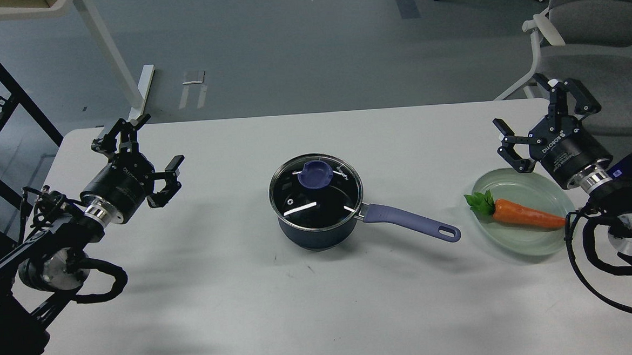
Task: Open pot lid
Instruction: 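Move the right gripper up and toward the saucepan handle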
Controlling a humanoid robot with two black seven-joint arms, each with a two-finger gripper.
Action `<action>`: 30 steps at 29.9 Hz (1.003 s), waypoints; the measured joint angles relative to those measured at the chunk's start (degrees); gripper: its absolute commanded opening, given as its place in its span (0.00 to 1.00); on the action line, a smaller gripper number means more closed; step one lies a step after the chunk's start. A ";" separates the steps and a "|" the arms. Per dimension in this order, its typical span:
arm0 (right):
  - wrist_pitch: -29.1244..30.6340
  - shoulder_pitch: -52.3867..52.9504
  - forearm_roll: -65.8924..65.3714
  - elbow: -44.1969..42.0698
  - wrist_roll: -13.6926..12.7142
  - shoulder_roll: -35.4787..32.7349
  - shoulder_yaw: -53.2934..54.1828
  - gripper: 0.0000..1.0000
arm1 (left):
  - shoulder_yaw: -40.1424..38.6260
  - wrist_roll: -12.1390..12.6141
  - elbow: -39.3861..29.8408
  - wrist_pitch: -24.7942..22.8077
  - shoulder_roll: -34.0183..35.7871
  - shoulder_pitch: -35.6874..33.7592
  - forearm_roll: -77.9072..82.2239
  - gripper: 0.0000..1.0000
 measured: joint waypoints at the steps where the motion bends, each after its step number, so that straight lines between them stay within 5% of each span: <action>1: 0.02 0.00 0.00 0.05 0.00 -0.01 -0.02 1.00 | -0.02 -0.09 -0.07 -0.02 -0.01 0.05 0.00 0.99; 15: 0.23 0.72 -4.73 6.16 0.00 -8.14 -0.03 1.00 | 0.90 -0.73 -0.03 0.10 1.46 0.15 0.14 0.99; 30: 0.52 11.75 -58.96 23.43 0.00 -25.46 -2.36 1.00 | 1.03 -1.75 -0.18 -0.68 2.34 -0.94 2.01 0.99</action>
